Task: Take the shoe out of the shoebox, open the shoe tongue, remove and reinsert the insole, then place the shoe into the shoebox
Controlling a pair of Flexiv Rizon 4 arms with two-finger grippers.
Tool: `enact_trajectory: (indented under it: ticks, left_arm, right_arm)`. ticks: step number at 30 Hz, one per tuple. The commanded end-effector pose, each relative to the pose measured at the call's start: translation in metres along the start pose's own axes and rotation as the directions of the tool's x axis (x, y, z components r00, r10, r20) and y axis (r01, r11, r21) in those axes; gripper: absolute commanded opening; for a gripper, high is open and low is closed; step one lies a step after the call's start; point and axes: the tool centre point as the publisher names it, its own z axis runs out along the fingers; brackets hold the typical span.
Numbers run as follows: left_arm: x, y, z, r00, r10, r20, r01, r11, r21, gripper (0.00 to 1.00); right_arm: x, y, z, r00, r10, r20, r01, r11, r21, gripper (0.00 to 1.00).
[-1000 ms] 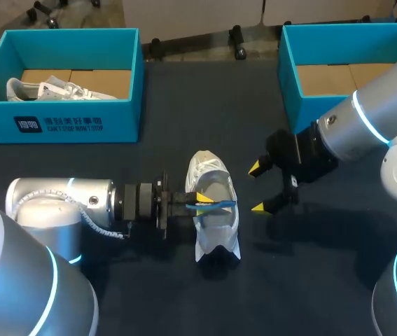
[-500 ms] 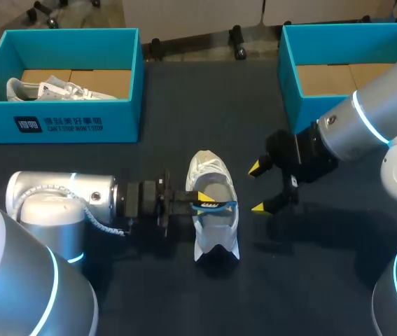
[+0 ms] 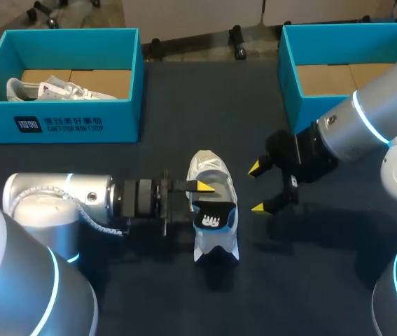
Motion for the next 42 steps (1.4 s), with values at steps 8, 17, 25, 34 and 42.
enact_trajectory:
  ticks: [8,17,25,34,42]
  left_arm:
    - [0.013,-0.013,-0.006,0.999,0.001,-0.035,0.000,1.000,0.003,0.00]
    - [0.014,0.003,0.003,0.997,0.029,-0.068,-0.032,0.998,-0.047,0.00]
    - [0.008,0.016,0.006,0.998,0.031,-0.055,-0.036,0.996,-0.078,0.00]
    - [0.003,0.023,0.002,0.999,0.026,-0.033,-0.029,0.994,-0.102,0.00]
    - [0.002,0.029,0.000,1.000,0.022,-0.015,-0.023,0.991,-0.130,0.00]
  right_arm:
    - [0.001,0.001,0.001,1.000,0.000,0.002,0.000,1.000,0.001,1.00]
    - [0.001,0.001,0.001,1.000,0.000,0.002,0.000,1.000,0.001,1.00]
    - [0.001,0.001,0.001,1.000,0.000,0.002,0.000,1.000,0.001,1.00]
    - [0.001,0.001,0.001,1.000,0.000,0.002,0.000,1.000,0.001,1.00]
    - [0.001,0.001,0.001,1.000,0.000,0.002,0.000,1.000,0.001,1.00]
